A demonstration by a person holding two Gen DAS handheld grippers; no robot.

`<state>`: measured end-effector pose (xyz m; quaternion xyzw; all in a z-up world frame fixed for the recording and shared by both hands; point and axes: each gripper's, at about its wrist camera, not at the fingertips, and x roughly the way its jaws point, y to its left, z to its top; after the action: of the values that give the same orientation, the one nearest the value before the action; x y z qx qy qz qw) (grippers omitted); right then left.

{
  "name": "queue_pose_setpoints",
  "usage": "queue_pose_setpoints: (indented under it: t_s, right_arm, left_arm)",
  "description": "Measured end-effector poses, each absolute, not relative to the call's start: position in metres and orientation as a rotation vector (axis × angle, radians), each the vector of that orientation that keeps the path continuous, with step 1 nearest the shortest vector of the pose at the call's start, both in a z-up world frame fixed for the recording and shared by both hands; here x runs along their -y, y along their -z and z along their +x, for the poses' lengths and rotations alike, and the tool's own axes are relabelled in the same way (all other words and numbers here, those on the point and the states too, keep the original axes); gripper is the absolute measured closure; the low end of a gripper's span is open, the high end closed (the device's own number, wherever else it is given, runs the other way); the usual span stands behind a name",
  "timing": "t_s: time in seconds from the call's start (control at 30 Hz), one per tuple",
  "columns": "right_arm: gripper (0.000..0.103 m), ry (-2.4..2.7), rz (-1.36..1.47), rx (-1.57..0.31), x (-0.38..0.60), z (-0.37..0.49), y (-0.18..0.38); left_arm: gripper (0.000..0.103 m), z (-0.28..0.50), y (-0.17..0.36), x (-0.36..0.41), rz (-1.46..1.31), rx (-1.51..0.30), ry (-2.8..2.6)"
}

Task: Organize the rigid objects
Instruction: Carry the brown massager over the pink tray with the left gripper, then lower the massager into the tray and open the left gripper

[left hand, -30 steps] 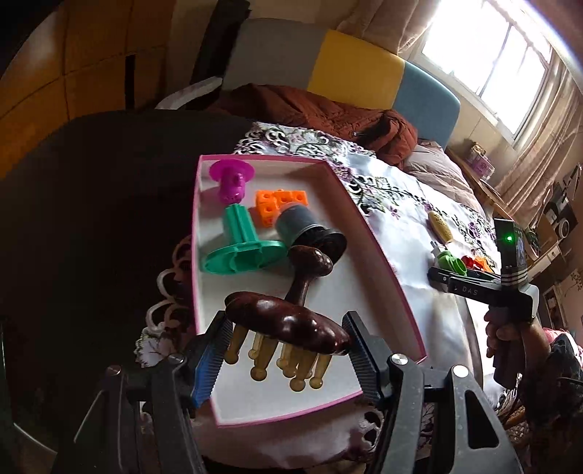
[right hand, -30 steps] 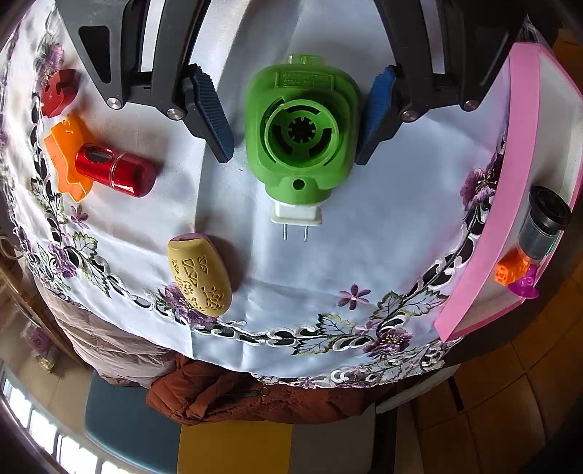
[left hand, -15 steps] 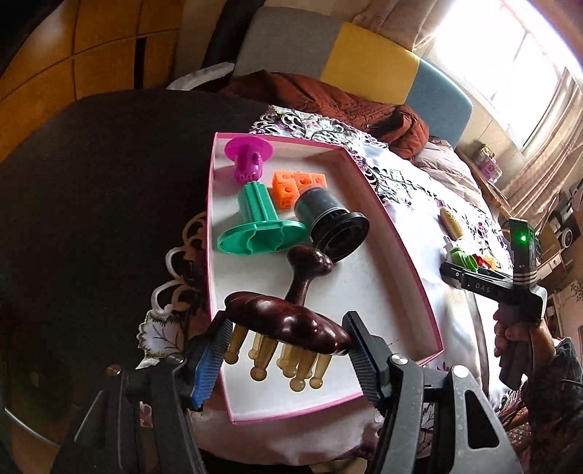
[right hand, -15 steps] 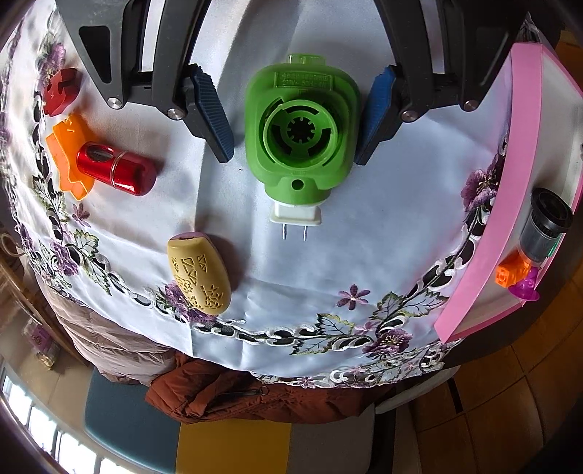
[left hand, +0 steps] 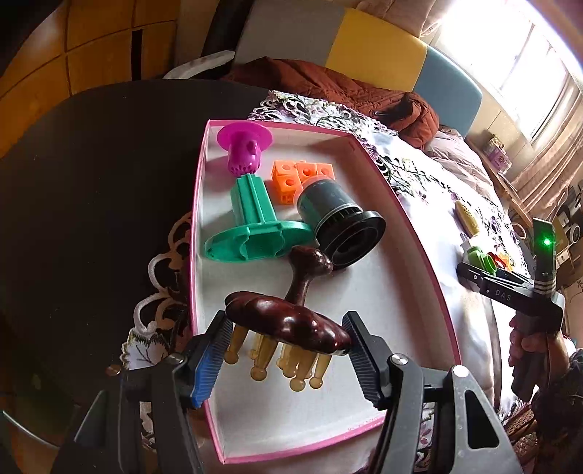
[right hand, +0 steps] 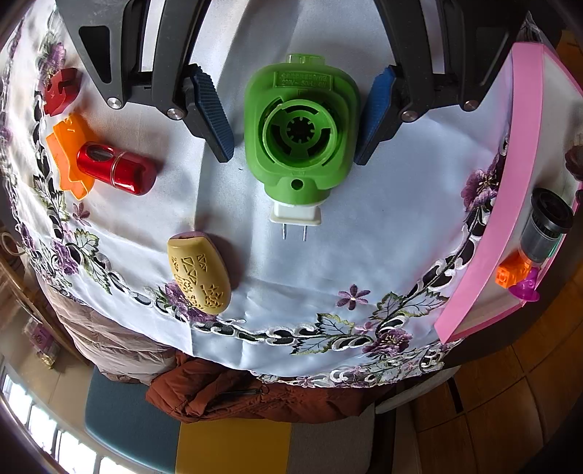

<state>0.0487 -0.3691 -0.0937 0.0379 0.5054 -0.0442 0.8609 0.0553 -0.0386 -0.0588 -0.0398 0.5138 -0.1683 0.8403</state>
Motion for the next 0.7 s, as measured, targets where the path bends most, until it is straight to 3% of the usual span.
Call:
queue_pose_setpoints:
  t_s: [0.7]
  right_arm:
    - [0.036,0.093,0.072,-1.059,0.368,0.049,0.093]
  left_arm:
    - [0.038,0.093,0.066,0.051,-0.032,-1.064,0.299]
